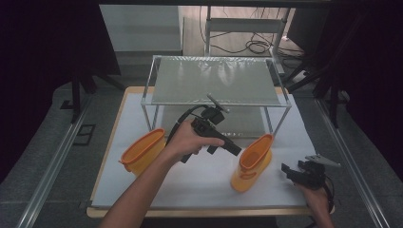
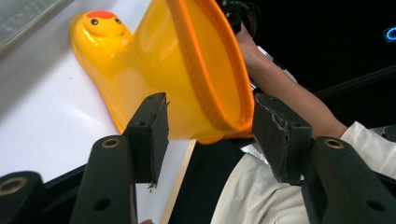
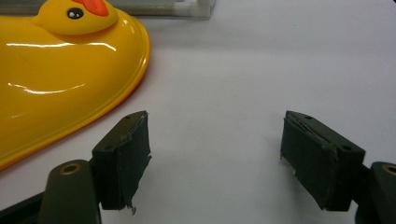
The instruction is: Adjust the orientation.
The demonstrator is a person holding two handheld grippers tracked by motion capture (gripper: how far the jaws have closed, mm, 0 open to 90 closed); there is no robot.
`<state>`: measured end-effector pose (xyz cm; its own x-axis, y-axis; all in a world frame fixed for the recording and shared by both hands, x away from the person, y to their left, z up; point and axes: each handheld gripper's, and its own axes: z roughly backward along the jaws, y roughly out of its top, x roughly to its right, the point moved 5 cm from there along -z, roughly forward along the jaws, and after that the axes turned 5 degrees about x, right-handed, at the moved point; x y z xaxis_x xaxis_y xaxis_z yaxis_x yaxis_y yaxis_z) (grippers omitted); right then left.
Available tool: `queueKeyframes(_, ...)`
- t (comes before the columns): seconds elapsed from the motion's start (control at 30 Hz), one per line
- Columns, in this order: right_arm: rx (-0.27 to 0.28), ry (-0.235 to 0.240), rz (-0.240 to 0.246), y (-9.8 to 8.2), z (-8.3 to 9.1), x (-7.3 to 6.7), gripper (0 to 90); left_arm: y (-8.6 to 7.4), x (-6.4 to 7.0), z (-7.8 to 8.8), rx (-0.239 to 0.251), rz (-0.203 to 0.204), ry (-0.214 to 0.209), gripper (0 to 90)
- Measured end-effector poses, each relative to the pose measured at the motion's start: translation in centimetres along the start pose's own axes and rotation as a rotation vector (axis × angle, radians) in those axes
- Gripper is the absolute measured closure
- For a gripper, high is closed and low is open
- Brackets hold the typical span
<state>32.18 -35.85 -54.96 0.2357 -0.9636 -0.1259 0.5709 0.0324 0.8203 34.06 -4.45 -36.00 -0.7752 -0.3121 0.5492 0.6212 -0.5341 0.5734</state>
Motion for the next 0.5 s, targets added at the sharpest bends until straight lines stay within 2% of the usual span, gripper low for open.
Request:
queueKeyframes(0.23,0.001,0.001,-0.002,0.0,0.0,0.0,23.5,1.6,-0.1,-2.1,-0.046,0.005,0.023,47.0)
queueKeyframes(0.3,0.003,0.002,-0.001,0.0,0.0,0.1,23.5,2.3,-0.2,-2.9,-0.054,0.015,0.052,49.2)
queueKeyframes(0.5,0.0,0.003,-0.006,0.0,0.0,0.1,23.4,3.4,-0.5,-4.8,-0.105,0.022,0.087,53.2)
